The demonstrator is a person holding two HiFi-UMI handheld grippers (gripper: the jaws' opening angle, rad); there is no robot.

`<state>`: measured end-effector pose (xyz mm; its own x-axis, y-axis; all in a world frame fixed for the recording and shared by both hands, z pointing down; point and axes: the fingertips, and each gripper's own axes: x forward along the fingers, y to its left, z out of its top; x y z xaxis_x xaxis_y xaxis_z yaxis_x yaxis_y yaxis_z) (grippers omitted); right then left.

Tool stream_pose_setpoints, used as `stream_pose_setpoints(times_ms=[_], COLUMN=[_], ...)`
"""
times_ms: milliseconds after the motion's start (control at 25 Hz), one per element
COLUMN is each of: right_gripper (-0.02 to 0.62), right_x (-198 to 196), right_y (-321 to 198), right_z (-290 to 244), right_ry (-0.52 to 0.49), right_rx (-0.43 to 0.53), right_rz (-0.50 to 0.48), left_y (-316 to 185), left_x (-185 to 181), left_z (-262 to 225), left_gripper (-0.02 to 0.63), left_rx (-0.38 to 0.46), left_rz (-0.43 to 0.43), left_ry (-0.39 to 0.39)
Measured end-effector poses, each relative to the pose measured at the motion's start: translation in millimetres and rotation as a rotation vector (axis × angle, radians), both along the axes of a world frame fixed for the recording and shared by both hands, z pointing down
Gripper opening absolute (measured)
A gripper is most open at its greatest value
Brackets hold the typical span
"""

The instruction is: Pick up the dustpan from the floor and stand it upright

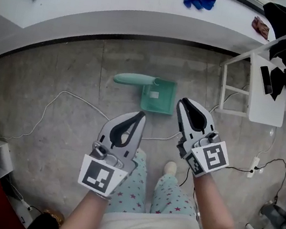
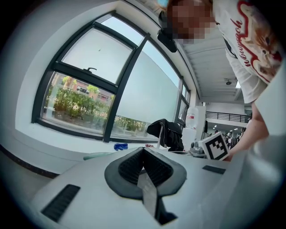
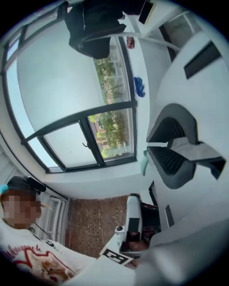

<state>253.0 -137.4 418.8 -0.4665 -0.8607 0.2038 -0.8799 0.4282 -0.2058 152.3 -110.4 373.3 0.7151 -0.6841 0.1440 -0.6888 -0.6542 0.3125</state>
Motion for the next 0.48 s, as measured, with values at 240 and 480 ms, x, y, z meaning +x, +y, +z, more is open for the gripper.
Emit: stream_pose_setpoints(times_ms=[240, 480], right_gripper=[0.031, 0.031], right_x=[32, 67], right_y=[54, 125], right_z=[-76, -160], right_ry=[-0.114, -0.067], right_rx=[0.066, 0.174], right_rz=[0.081, -0.034], left_y=[46, 116], left_x=[32, 79], left_z=[-43, -101], left_gripper=[0.003, 0.003], left_rx=[0.083, 0.129], left_rz=[-0.055, -0.109], left_ry=[-0.010, 0.009])
